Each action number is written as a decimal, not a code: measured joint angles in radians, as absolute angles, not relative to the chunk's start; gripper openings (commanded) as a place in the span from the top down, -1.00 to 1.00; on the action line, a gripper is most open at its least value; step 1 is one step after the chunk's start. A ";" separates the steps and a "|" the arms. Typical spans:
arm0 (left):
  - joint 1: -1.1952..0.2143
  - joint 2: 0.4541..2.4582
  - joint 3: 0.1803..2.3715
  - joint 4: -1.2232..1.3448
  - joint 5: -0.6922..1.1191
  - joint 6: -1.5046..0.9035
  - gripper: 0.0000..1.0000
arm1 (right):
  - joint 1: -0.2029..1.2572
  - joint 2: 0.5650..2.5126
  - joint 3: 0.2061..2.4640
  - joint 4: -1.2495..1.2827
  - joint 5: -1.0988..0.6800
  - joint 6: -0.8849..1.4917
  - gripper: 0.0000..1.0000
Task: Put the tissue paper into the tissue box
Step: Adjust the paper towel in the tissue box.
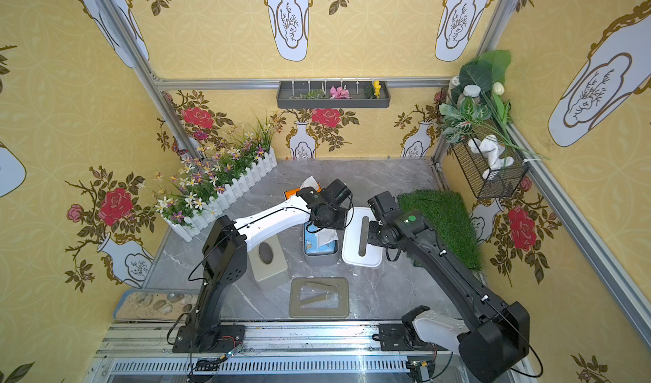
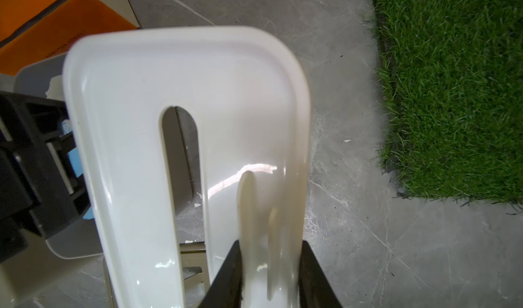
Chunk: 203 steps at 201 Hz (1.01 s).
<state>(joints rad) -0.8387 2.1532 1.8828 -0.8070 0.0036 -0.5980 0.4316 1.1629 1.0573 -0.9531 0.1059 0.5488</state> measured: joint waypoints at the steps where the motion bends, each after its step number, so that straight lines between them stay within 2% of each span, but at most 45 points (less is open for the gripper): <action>1: -0.839 2.154 1.883 -0.807 0.004 -0.598 -0.17 | 0.432 1.161 1.057 -0.955 0.106 0.549 0.65; 71: -0.836 2.252 1.960 -0.799 0.015 -0.557 -0.17 | 0.432 1.146 1.050 -0.973 0.121 0.575 0.65; 123: -0.836 2.255 1.929 -0.767 0.017 -0.558 -0.17 | 0.432 1.139 1.044 -0.972 0.115 0.576 0.65; 203: -0.832 2.096 1.823 -0.735 -0.020 -0.576 -0.31 | 0.441 1.135 1.048 -0.953 0.083 0.577 0.65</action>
